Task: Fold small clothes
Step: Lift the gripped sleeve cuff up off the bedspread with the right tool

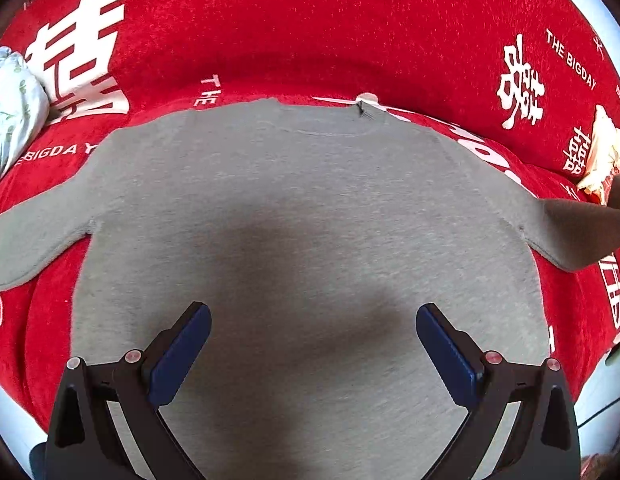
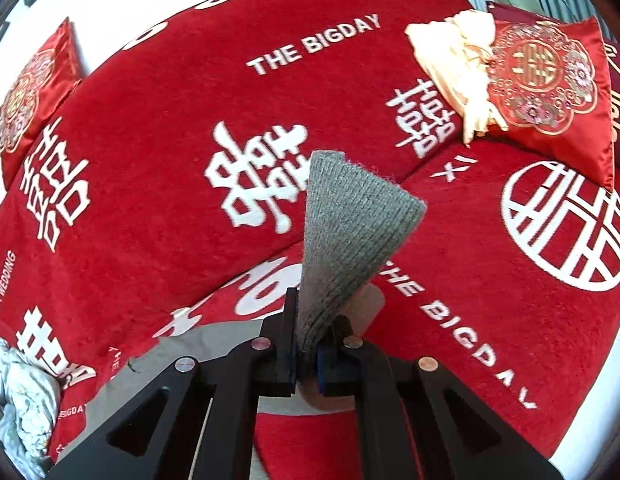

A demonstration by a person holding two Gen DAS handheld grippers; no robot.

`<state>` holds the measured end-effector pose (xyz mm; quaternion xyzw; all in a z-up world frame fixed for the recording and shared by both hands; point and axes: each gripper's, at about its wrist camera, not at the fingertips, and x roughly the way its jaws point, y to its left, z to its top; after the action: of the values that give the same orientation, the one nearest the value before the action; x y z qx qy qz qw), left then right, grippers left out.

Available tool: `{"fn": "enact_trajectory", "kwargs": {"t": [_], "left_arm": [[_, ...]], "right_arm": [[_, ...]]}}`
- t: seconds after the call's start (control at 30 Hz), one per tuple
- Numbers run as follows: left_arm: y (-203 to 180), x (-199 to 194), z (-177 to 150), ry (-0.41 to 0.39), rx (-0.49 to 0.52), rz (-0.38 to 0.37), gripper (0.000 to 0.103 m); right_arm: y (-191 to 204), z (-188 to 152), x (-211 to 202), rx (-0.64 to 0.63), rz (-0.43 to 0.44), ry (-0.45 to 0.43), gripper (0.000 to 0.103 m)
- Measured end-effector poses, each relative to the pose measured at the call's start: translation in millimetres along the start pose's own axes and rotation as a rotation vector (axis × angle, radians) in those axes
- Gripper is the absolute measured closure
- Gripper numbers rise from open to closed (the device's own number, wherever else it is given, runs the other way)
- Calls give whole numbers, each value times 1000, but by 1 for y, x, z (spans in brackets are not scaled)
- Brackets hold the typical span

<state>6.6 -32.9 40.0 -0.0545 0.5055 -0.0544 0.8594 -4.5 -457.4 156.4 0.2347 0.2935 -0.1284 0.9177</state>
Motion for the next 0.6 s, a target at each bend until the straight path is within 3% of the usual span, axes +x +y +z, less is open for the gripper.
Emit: {"fn": "enact_trajectory", "kwargs": {"t": [0.6], "left_arm": [[51, -2, -9, 3, -29, 6, 0]], "right_arm": [[101, -29, 10, -88, 67, 30, 96]]}}
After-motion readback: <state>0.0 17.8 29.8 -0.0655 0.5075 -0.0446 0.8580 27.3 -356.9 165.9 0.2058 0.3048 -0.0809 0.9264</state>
